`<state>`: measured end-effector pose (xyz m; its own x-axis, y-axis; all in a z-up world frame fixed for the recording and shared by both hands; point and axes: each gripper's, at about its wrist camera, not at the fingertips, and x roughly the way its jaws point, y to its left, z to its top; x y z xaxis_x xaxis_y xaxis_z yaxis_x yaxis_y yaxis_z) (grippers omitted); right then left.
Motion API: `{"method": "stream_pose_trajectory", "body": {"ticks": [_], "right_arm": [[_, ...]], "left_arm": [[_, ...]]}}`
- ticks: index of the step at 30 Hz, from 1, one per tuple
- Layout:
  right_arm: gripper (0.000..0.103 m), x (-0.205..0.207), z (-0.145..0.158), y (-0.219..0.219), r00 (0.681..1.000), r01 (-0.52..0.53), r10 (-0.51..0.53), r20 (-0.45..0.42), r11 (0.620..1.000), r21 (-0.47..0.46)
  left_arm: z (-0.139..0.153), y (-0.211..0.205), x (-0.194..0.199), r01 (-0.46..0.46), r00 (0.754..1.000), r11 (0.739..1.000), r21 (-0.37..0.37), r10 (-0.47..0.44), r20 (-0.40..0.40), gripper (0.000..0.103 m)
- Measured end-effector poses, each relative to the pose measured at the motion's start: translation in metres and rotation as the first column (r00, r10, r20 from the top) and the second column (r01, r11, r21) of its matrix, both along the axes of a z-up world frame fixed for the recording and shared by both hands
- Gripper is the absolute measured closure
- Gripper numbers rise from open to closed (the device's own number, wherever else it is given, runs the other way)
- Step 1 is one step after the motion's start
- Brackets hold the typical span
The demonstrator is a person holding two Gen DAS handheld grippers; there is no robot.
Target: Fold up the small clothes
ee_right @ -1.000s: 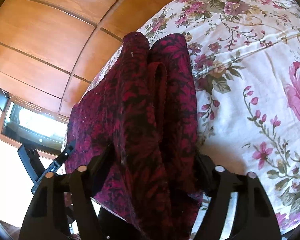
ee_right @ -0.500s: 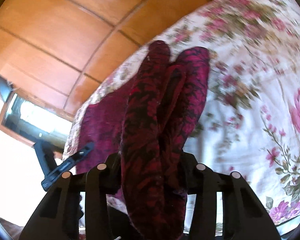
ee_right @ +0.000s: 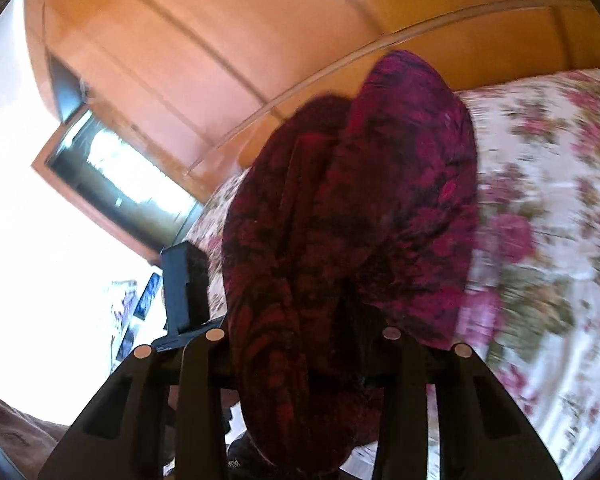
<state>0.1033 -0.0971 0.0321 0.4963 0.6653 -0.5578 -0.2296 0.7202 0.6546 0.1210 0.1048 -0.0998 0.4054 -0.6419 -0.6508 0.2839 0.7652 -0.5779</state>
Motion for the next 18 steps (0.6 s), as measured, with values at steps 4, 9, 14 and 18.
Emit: {"method": "stream_pose_trajectory", "body": {"ticks": [4, 9, 14, 18], "right_arm": [[0.068, 0.012, -0.006, 0.025, 0.999, -0.045, 0.046, 0.004, 0.998, -0.046], [0.068, 0.011, -0.007, 0.034, 0.998, -0.059, 0.062, 0.02, 0.992, -0.111], [0.068, 0.012, -0.003, 0.051, 0.995, -0.078, 0.087, 0.039, 0.981, -0.18], [0.068, 0.014, -0.005, 0.066, 0.991, -0.107, 0.124, 0.056, 0.965, -0.238]], "left_arm": [[0.008, 0.016, -0.004, -0.019, 1.0, 0.999, -0.041, 0.019, 0.001, 0.08], [0.019, 0.067, -0.01, -0.105, 0.994, 0.99, -0.097, 0.106, 0.0, 0.08], [0.033, 0.101, -0.018, -0.148, 0.989, 0.973, -0.175, 0.15, -0.001, 0.08], [0.05, 0.113, -0.023, -0.129, 0.99, 0.964, -0.232, 0.139, 0.027, 0.079]]}}
